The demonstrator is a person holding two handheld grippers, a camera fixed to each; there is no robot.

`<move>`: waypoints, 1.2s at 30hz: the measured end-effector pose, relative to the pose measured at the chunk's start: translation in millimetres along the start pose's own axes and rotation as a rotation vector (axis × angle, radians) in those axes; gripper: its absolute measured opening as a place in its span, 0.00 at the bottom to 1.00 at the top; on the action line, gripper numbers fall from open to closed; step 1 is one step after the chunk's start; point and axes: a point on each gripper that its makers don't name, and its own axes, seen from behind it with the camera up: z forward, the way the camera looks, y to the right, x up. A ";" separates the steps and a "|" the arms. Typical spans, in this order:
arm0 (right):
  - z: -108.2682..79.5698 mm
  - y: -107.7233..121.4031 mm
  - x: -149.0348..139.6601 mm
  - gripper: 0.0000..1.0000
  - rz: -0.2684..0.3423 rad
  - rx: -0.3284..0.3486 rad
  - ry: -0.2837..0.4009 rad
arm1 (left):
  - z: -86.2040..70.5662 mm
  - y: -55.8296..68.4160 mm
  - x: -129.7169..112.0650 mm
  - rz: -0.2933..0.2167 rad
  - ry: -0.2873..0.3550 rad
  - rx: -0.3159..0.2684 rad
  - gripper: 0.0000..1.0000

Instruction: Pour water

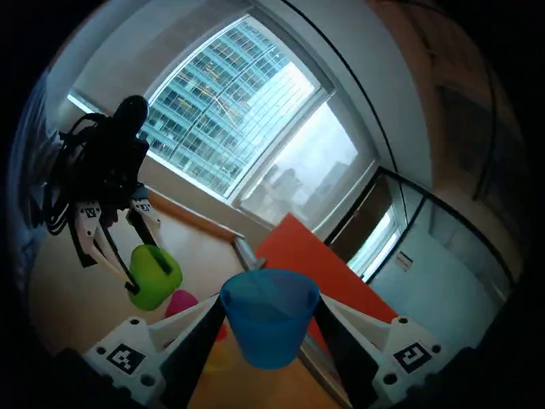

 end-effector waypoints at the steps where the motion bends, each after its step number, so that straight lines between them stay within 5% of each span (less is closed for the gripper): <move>1: 1.7 0.3 2.0 0.91 -0.010 0.001 0.002 | 0.6 0.5 0.0 0.000 0.000 -0.001 0.86; 36: 43.9 10.8 43.1 0.91 -0.350 0.006 0.025 | 4.7 11.5 7.8 -0.006 0.014 -0.042 0.86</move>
